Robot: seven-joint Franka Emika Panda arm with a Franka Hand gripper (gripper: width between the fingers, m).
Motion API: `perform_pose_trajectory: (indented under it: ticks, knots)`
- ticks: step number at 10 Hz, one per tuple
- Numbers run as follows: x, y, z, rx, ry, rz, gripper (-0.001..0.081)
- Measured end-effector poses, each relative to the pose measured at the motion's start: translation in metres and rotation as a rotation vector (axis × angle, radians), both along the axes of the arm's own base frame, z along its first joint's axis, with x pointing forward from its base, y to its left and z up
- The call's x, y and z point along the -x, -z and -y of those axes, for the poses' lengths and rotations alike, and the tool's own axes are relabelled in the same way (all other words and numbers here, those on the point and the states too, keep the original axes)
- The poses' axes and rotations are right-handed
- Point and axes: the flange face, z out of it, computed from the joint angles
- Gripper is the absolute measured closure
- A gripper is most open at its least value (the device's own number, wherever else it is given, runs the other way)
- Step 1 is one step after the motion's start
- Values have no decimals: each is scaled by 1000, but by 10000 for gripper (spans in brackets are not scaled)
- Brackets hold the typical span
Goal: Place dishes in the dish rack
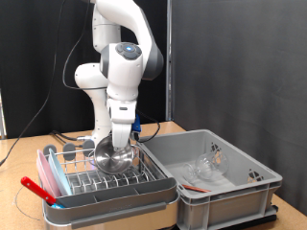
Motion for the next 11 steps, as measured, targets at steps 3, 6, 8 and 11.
perform_pose_trajectory:
  ticks: [3, 6, 8, 11]
  knots:
    - [-3, 6, 0, 14, 28, 44, -2]
    - [-10, 6, 1, 19, 46, 61, -2]
    - [-14, 7, 2, 21, 54, 64, -2]
    - [-25, 5, 6, 29, 87, 92, -2]
